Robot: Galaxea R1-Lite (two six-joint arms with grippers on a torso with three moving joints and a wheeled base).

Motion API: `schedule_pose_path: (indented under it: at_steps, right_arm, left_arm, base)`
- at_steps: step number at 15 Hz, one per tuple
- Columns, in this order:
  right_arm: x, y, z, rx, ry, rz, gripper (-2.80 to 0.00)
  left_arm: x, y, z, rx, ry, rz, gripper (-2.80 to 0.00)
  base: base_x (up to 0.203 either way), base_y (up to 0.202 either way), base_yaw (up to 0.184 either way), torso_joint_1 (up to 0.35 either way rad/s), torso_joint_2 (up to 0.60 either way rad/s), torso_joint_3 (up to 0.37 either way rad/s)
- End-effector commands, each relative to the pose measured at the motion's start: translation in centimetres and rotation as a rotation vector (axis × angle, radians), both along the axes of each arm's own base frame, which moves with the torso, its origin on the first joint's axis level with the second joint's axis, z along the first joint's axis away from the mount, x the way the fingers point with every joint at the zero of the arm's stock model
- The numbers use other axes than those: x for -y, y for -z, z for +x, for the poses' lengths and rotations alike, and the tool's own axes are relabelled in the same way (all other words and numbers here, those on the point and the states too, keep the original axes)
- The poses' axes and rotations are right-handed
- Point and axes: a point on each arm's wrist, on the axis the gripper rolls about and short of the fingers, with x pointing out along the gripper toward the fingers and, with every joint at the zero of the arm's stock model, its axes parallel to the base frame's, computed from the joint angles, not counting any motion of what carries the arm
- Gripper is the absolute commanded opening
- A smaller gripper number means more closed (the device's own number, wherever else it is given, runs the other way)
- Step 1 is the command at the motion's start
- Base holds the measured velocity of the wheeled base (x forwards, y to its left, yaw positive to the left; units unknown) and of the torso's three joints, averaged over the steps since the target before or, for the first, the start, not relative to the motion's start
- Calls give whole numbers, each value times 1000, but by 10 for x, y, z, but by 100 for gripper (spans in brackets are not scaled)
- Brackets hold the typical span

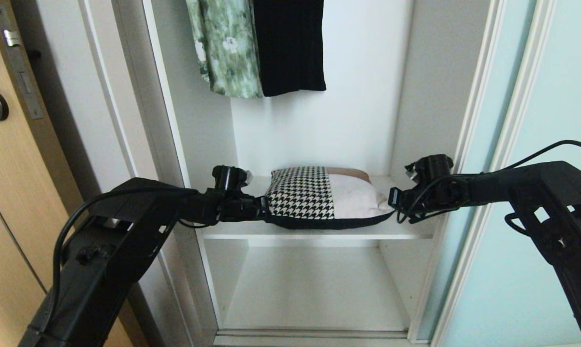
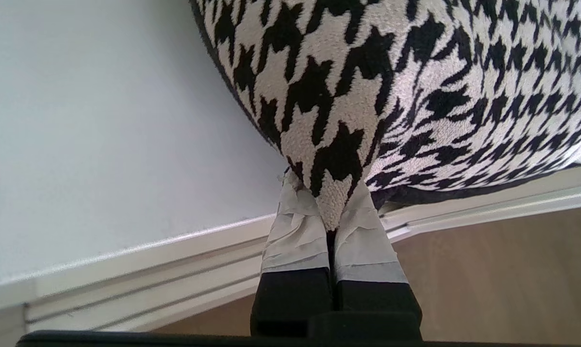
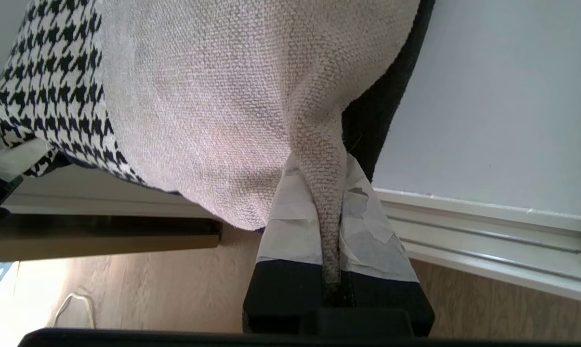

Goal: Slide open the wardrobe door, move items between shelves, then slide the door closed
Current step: Place the pillow on the lower shelf

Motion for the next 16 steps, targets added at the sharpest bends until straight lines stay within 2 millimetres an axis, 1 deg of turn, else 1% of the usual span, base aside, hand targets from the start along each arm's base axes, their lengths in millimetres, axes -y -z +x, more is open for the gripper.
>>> schedule_pose_path:
  at_steps: [1,3,5,6,8,10,13,16]
  right_arm:
    - [0,-10,-5,2,-6,8,-280]
    - [-1,-24,-19,1,-24,18,-280]
    - [-4,-48,-38,15,-66,41,-280]
    - [-7,-61,-51,23,-86,46,-280]
    - [-12,-86,-79,41,-118,55,-280]
    - [-18,-105,-111,46,-151,61,-280]
    - [-24,-124,-159,65,-187,68,-280]
    - [-29,-142,-199,118,-220,81,-280]
  left_arm:
    - [-1,-6,-7,4,2,-11,-280]
    - [-1,-13,-20,31,6,-21,-280]
    - [1,-31,-43,70,18,-38,-280]
    - [3,-43,-58,91,27,-50,-280]
    - [5,-69,-89,129,41,-77,-280]
    - [2,-91,-117,155,50,-94,-280]
    - [-8,-121,-159,189,52,-118,-280]
    - [-19,-150,-202,257,59,-147,-280]
  base:
    - [0,0,0,0,0,0]
    - [0,0,0,0,0,0]
    - [0,0,0,0,0,0]
    - [0,0,0,0,0,0]
    - [0,0,0,0,0,0]
    - [0,0,0,0,0,0]
    - [0,0,0,0,0,0]
    - [0,0,0,0,0,0]
